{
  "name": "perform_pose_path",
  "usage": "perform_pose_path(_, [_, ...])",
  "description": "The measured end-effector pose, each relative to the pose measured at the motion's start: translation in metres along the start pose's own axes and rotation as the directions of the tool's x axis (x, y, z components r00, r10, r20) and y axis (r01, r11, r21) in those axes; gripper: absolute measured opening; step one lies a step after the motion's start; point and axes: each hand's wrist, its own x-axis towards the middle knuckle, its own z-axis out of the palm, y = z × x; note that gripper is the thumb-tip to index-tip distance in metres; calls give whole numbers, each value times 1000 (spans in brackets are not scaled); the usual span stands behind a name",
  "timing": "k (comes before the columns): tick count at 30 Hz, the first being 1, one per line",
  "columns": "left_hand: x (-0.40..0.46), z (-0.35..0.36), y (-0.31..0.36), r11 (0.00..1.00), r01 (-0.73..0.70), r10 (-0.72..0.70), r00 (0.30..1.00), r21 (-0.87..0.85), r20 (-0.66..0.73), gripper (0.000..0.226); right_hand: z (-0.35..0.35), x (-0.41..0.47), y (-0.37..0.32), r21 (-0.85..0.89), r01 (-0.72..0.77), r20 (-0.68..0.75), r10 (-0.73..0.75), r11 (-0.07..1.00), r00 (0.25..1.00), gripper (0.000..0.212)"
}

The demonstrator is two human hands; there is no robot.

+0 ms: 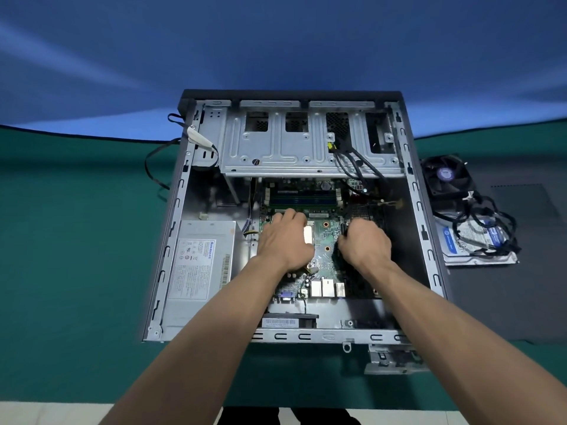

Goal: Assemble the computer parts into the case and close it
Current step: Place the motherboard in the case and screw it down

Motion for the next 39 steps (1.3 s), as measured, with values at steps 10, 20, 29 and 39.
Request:
perform_pose_path(10, [2, 3, 2, 983, -62, 87, 986, 171, -142, 52, -5, -14, 2, -21, 51, 161, -47, 998, 986, 27])
perform_pose_path(20, [7, 1, 2, 980, -43, 56, 996, 193, -65, 59, -6, -21, 5, -31, -40, 239, 46, 999, 970, 23])
perform_pose_path(29, [6, -2, 4, 991, 33, -25, 998, 128, -66, 67, -5, -23, -2, -62, -11, 158, 20, 998, 987, 18])
perform_pose_path(39, [8, 0, 7, 995, -3, 8, 999, 104, -43, 60, -9, -20, 5, -63, -24, 337, 43, 998, 941, 9])
